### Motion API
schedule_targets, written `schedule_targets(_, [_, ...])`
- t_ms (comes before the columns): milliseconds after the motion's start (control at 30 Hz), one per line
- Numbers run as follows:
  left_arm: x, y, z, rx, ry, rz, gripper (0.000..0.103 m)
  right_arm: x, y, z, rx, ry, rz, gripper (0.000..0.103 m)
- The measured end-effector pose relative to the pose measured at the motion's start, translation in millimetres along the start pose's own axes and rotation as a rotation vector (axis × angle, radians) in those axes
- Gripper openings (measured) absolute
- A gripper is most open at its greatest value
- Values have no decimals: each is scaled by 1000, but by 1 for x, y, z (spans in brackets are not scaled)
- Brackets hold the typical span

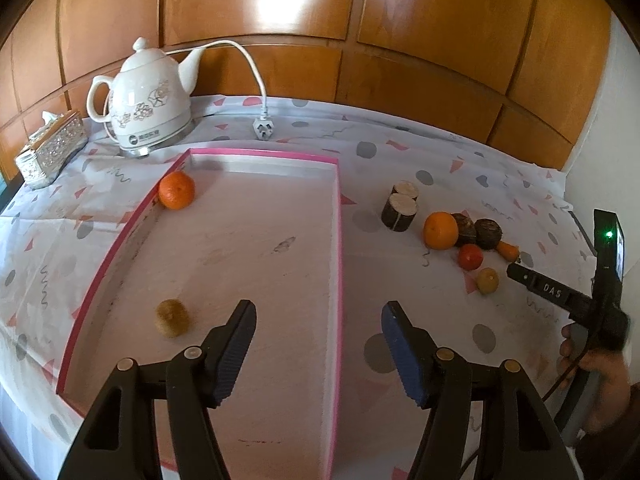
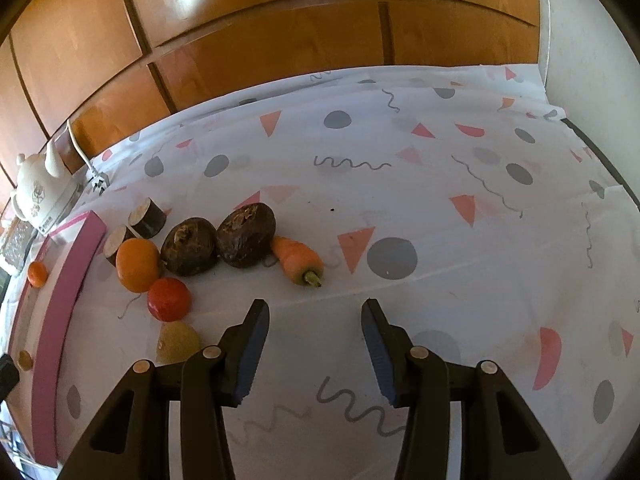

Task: Organize fruits
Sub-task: 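Grasp the small yellow fruit with the right tool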

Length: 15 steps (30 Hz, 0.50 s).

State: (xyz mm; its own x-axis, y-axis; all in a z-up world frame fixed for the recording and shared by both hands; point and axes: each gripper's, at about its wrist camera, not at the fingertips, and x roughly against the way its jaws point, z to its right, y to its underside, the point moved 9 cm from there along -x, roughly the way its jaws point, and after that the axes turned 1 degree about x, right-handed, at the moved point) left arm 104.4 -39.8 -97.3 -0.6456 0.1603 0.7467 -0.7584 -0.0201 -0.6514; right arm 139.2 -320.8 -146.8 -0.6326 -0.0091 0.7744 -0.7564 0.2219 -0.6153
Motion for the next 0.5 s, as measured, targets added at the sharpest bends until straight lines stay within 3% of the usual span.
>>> schedule_targets(133, [-4, -6, 11, -24, 8, 0, 66, 1, 1, -3, 15, 13, 10, 51])
schedule_targets(500, [-22, -17, 31, -47, 18, -23, 66, 24, 16, -48, 79, -210, 12, 51])
